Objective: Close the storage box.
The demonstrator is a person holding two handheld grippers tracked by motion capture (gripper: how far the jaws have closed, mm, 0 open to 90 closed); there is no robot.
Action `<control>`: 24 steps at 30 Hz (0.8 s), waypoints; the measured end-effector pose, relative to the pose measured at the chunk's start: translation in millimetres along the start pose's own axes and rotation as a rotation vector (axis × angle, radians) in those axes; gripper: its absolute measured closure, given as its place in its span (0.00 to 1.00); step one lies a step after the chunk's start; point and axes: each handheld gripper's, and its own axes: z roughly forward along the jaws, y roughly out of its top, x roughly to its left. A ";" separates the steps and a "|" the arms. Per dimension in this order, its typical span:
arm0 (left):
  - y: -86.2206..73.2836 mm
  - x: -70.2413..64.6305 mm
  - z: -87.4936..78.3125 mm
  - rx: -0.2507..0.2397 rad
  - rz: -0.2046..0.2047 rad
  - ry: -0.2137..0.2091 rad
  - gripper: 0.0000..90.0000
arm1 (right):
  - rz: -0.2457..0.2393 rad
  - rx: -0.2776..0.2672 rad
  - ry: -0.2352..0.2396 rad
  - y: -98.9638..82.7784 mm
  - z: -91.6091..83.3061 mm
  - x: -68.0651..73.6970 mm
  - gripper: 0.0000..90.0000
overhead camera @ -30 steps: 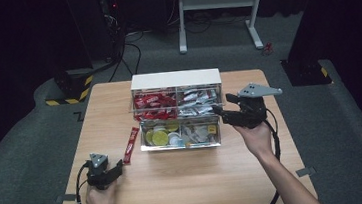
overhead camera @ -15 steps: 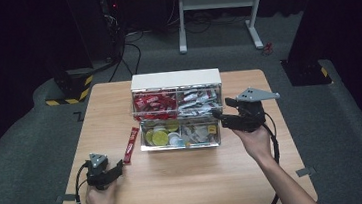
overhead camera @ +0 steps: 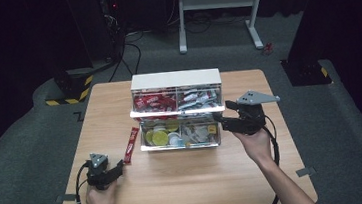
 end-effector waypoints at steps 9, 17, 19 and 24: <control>0.0 0.7 -0.3 0.002 -0.003 -0.005 0.42 | -0.014 0.012 0.005 -3.8 -2.9 1.9 0.40; 0.0 0.5 -0.1 0.001 -0.001 -0.004 0.42 | -0.006 0.003 0.004 -10.3 -11.9 -2.3 0.40; 0.0 0.5 -0.1 0.001 -0.001 -0.004 0.42 | 0.000 -0.007 0.004 -12.7 -16.1 -4.6 0.40; -0.1 0.6 -0.1 0.000 -0.002 -0.006 0.42 | 0.024 -0.009 0.021 -18.2 -21.8 -8.9 0.39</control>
